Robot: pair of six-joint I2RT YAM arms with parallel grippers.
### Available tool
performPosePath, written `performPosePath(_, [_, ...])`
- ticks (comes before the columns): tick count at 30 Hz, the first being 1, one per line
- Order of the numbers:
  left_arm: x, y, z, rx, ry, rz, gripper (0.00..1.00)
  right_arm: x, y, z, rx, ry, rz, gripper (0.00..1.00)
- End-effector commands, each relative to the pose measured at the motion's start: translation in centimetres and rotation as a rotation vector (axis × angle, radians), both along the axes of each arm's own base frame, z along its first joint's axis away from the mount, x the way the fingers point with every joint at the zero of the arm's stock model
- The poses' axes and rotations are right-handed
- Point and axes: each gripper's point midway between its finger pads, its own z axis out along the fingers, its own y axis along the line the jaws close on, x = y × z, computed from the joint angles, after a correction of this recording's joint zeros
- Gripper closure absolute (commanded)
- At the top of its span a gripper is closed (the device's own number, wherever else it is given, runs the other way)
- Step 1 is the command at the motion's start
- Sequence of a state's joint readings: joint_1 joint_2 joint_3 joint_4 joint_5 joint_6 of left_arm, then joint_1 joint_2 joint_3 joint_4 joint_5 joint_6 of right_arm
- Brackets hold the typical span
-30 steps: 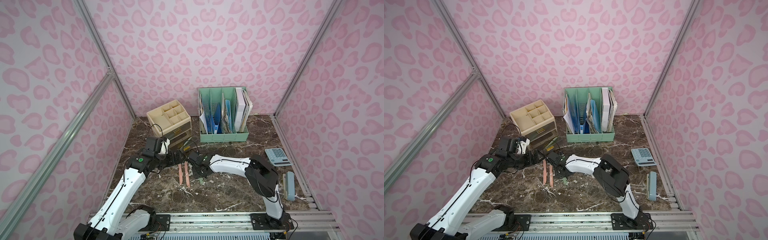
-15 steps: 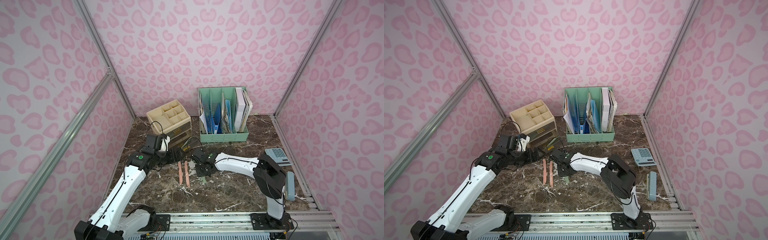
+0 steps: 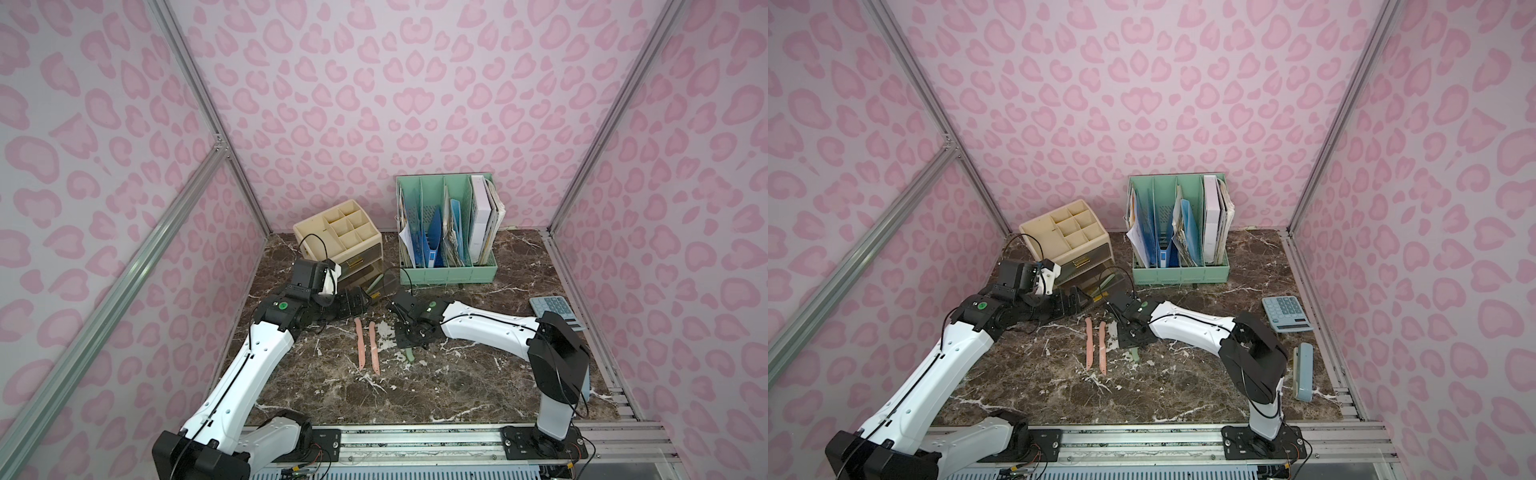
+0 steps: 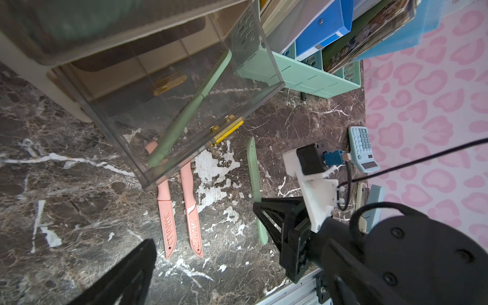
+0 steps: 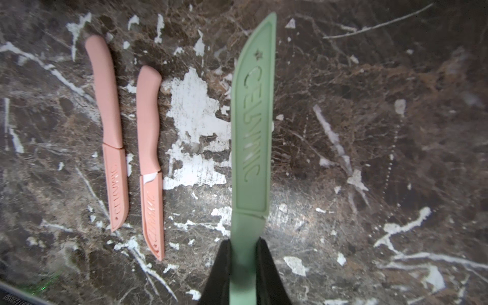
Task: Place the fruit knives into the drawer by color
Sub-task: Pick up the fruit knife from the center of the board, then place the fruit knife in the drawer.
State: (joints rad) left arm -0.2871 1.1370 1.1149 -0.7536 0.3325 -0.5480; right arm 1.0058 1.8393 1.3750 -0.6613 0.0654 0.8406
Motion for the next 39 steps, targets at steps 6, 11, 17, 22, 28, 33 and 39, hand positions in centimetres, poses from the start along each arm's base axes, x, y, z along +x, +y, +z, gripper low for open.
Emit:
performPosePath(6, [1.5,0.1,1.6,0.041,-0.05,-0.012,0.01,0.4,-0.1,4.1,0.12,0.001,-0.052,1.0])
performPosePath(11, [2.2,0.0,2.7,0.043,-0.07,-0.012,0.01,1.1,0.0,7.2,0.186,-0.027,-0.068,1.0])
performPosePath(17, [3.1,0.4,4.1,0.06,-0.099,0.005,0.01,2.4,0.1,10.5,0.261,-0.049,-0.1,1.0])
performPosePath(22, [3.9,0.4,5.1,0.061,-0.12,0.012,0.01,3.6,0.6,12.7,0.337,-0.057,-0.123,1.0])
performPosePath(28, [5.3,1.1,6.5,0.083,-0.156,0.027,0.01,5.4,2.8,15.0,0.439,-0.053,-0.12,1.0])
performPosePath(33, [6.4,1.1,7.5,0.077,-0.176,0.036,0.01,6.7,5.2,16.0,0.528,-0.012,-0.122,1.0])
performPosePath(39, [7.1,1.4,8.2,0.077,-0.19,0.046,0.01,7.5,7.0,16.5,0.642,0.086,-0.175,1.0])
